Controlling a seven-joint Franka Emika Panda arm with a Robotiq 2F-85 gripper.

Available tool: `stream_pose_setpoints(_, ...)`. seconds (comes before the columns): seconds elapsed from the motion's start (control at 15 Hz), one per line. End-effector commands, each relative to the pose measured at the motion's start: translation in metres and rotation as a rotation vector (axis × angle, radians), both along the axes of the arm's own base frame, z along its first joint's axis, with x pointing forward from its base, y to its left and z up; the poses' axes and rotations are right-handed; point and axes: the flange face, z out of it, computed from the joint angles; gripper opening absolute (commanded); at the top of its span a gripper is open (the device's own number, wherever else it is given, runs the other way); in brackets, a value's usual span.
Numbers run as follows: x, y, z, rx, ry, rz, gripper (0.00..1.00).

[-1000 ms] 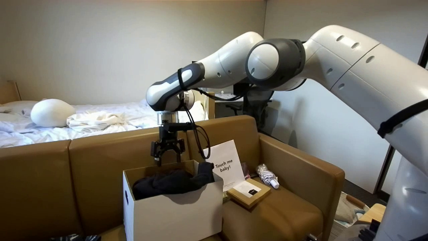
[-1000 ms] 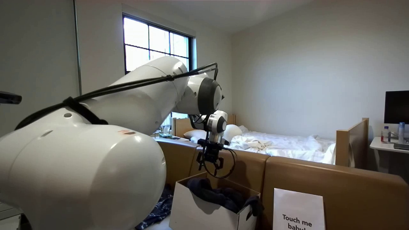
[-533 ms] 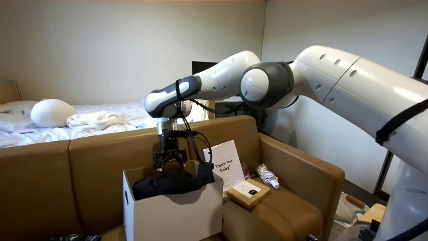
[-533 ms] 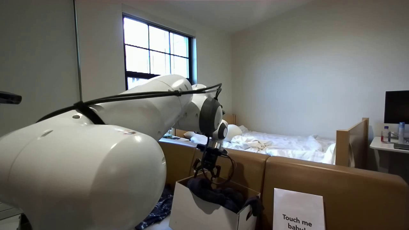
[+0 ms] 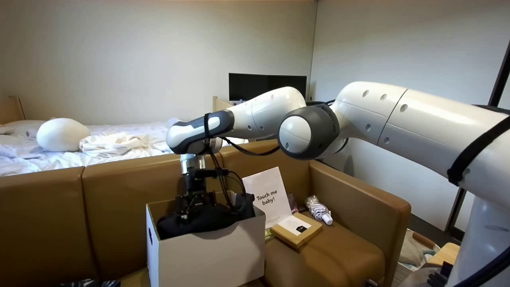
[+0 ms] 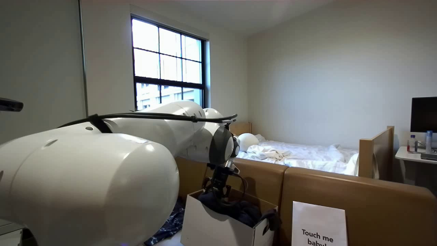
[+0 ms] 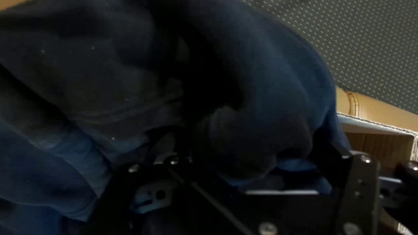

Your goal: Pick up the black hoodie from the box and place it on the couch

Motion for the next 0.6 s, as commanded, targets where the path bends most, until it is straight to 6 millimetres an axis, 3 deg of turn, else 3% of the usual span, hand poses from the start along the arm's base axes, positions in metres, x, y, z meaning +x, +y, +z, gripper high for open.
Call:
stream_pose_setpoints(0.0, 0.005, 0.008, 0.006, 0.031, -0.019, -0.024, 0.60)
stream_pose_setpoints(0.53, 0.006, -0.007, 0.028, 0.096, 0.068, -0.047, 0.07)
